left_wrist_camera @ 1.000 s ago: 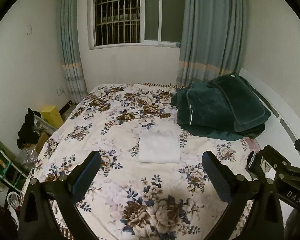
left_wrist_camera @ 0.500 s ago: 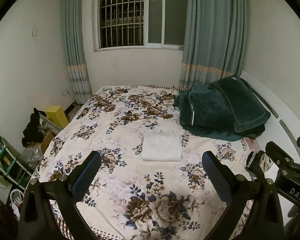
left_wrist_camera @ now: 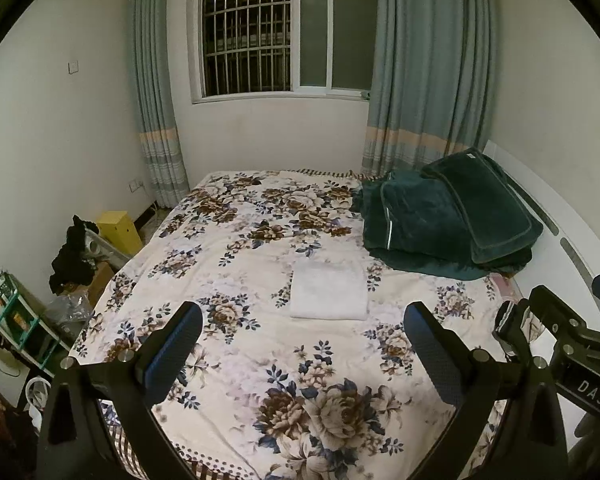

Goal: Fold small clothes

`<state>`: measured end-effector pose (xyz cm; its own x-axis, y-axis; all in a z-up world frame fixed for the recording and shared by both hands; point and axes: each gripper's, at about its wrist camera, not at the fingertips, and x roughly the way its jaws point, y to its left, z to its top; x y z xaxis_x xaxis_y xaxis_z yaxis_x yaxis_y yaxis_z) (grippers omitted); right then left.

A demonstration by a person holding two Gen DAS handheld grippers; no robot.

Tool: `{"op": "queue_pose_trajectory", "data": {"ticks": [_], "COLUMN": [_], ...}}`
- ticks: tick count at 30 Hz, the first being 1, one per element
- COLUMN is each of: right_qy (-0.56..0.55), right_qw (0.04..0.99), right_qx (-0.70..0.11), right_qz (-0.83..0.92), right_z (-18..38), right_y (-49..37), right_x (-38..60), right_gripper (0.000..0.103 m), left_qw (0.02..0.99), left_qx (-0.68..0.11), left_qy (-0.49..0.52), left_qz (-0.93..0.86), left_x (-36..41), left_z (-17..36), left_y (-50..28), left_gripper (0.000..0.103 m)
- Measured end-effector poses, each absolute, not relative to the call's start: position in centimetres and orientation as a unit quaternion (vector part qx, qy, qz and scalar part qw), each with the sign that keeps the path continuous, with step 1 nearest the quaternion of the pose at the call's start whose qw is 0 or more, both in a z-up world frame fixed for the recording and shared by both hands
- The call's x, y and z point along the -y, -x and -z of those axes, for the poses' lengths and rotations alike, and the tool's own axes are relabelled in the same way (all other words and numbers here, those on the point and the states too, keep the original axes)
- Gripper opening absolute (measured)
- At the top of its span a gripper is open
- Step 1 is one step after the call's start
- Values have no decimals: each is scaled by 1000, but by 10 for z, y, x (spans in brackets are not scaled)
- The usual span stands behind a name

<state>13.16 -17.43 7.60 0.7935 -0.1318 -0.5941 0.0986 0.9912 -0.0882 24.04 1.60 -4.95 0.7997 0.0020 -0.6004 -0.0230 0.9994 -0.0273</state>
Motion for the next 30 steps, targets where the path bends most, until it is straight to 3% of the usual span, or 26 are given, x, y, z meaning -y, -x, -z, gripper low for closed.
{"op": "queue_pose_trajectory", "data": {"ticks": [30], "right_qy": [19], "right_qw": [946], "right_qx": [-320], "right_qz": [51], "right_z": [-79], "right_y": [-125], "right_x": [171], "right_gripper": [103], "left_qw": [950], "left_qx": [-312], "left_qy": [14], "left_qz": [-11], "left_x": [-13], "left_z": [38], "left_y": [-232], "left_gripper": [103]}}
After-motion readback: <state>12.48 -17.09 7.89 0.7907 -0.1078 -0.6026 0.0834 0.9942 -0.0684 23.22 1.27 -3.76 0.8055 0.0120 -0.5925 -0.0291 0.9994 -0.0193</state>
